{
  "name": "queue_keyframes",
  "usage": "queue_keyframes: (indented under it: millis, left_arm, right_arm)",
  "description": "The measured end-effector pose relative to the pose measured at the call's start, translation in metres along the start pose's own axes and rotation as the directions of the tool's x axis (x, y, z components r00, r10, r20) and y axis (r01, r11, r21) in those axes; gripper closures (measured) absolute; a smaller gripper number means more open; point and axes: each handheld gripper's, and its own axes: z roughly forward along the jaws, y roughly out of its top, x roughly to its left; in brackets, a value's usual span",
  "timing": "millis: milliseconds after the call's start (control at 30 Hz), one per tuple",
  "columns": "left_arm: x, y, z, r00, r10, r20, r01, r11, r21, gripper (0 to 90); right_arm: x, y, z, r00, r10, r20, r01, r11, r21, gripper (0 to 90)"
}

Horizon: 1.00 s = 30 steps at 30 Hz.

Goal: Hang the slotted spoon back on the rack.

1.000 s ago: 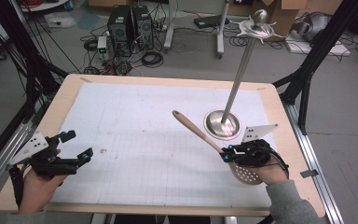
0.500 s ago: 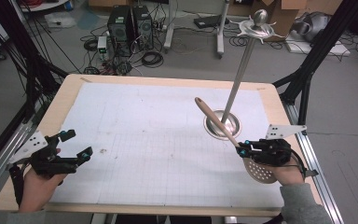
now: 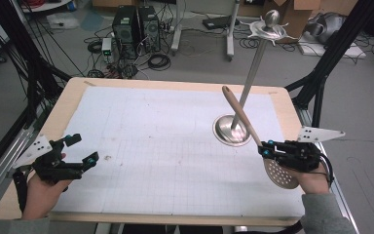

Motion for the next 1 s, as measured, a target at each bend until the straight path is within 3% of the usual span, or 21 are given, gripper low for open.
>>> queue_keyframes:
  millis: [200, 500, 733, 1000]
  left_arm:
    - [-0.001, 0.000, 0.000, 1.0000, -0.001, 0.001, 0.001, 1.0000, 0.003, 1.8]
    - [0.000, -0.001, 0.000, 1.0000, -0.005, 0.001, 0.005, 1.0000, 0.003, 1.8]
    - [0.000, -0.001, -0.002, 1.0000, -0.005, -0.003, 0.005, 1.0000, 0.006, 1.8]
    - [0.002, -0.002, -0.006, 0.9999, -0.006, -0.012, 0.007, 1.0000, 0.007, 1.8]
  right_arm:
    - [-0.005, 0.001, -0.011, 0.9996, -0.012, 0.025, 0.013, 1.000, -0.017, 78.2]
    - [-0.016, -0.002, -0.027, 0.9983, 0.008, 0.059, -0.006, 0.999, -0.039, 78.2]
    - [-0.025, -0.003, -0.037, 0.9982, 0.015, 0.057, -0.012, 0.998, -0.055, 78.2]
    - [-0.034, 0.001, -0.050, 0.9951, 0.043, 0.089, -0.031, 0.991, -0.129, 78.2]
